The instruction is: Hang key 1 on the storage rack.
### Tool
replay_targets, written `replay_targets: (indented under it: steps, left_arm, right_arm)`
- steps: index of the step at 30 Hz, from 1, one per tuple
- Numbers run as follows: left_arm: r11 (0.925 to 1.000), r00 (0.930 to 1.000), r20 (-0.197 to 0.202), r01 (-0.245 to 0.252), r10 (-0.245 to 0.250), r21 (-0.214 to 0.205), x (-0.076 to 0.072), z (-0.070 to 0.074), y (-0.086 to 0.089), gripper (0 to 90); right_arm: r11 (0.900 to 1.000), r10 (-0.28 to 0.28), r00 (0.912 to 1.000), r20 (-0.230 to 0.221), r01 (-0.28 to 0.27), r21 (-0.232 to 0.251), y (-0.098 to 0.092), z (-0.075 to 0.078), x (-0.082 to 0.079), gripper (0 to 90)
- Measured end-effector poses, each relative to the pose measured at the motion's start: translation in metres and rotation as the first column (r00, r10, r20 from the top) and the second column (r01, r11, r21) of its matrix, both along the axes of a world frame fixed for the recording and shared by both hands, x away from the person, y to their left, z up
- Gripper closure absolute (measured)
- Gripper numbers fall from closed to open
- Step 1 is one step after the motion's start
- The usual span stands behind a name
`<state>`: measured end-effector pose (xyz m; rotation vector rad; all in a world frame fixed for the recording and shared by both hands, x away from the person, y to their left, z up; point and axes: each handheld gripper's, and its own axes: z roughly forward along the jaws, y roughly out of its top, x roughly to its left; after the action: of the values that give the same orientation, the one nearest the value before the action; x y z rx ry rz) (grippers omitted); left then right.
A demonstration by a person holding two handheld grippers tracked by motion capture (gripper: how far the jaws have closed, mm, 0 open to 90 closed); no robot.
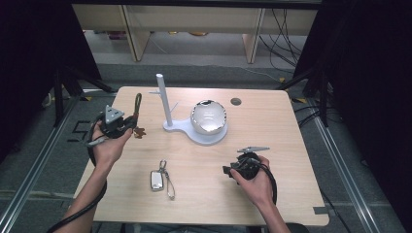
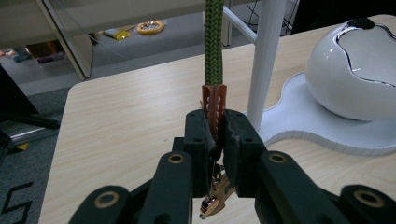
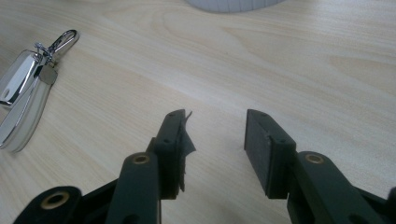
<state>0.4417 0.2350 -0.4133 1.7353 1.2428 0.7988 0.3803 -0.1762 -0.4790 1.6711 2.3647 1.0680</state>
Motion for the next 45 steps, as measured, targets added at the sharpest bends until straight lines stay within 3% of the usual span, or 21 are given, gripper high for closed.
replay_targets:
  steps: [5, 11, 12, 14, 16, 17, 18, 28, 29, 30, 43, 45]
  left_arm:
    - [1.0, 1.0, 0.001, -0.002, 0.002, 0.009, 0.006, 0.001, -0.004, 79.4]
    - [0.9995, 1.0, 0.005, 0.006, -0.006, 0.032, 0.01, 0.003, -0.01, 79.4]
    - [0.9995, 1.0, 0.007, 0.005, -0.006, 0.031, 0.011, 0.004, -0.011, 79.4]
    - [0.9994, 0.9999, 0.008, 0.007, -0.007, 0.034, 0.012, 0.004, -0.012, 79.4]
    - [0.9994, 0.9999, 0.011, 0.005, -0.005, 0.034, 0.013, 0.006, -0.013, 79.4]
    - [0.9992, 0.9999, 0.011, 0.006, -0.006, 0.039, 0.013, 0.006, -0.014, 79.4]
    - [0.9993, 0.9999, 0.015, 0.006, -0.007, 0.037, 0.014, 0.007, -0.015, 79.4]
    - [0.9974, 0.9993, 0.031, 0.021, -0.023, 0.069, 0.018, 0.011, -0.025, 79.4]
    - [0.9973, 0.9992, 0.033, 0.021, -0.023, 0.07, 0.018, 0.011, -0.027, 79.4]
    - [0.9966, 0.9991, 0.032, 0.025, -0.028, 0.078, 0.018, 0.012, -0.028, 79.4]
    - [0.9915, 0.9985, 0.047, 0.023, -0.029, 0.128, 0.019, 0.013, -0.035, 79.4]
    - [0.9908, 0.9985, 0.046, 0.022, -0.029, 0.133, 0.019, 0.013, -0.036, 79.4]
  right_arm:
    - [0.9998, -0.012, 0.9999, 0.0, 0.012, -0.017, 0.0, 0.0, 0.001, 59.3]
    - [0.9998, -0.022, 0.9996, 0.019, 0.022, 0.002, 0.001, -0.001, 0.0, 59.3]
    - [0.9999, -0.011, 0.9998, 0.019, 0.011, 0.007, 0.0, 0.0, 0.0, 59.3]
    - [0.9993, 0.036, 0.9972, 0.066, -0.035, -0.015, -0.004, -0.002, 0.003, 59.3]
    - [0.9998, 0.001, 0.9999, 0.012, 0.0, -0.018, -0.002, 0.0, 0.001, 59.3]
    - [0.9999, -0.01, 0.9995, 0.031, 0.01, 0.003, 0.0, -0.001, 0.001, 59.3]
    - [0.9999, -0.014, 0.9997, 0.019, 0.014, 0.008, 0.0, 0.0, 0.0, 59.3]
    - [0.9999, -0.01, 0.9998, 0.019, 0.01, 0.008, 0.0, 0.001, 0.0, 59.4]
    - [1.0, -0.001, 1.0, 0.002, 0.001, 0.001, -0.001, 0.001, 0.0, 59.4]
    - [0.9996, 0.018, 0.9992, 0.034, -0.017, -0.024, -0.004, 0.0, 0.002, 59.4]
    - [0.9992, 0.019, 0.9994, 0.03, -0.018, -0.035, -0.004, 0.0, 0.003, 59.4]
    - [0.9996, 0.019, 0.9987, 0.047, -0.018, -0.022, -0.003, 0.0, 0.002, 59.4]
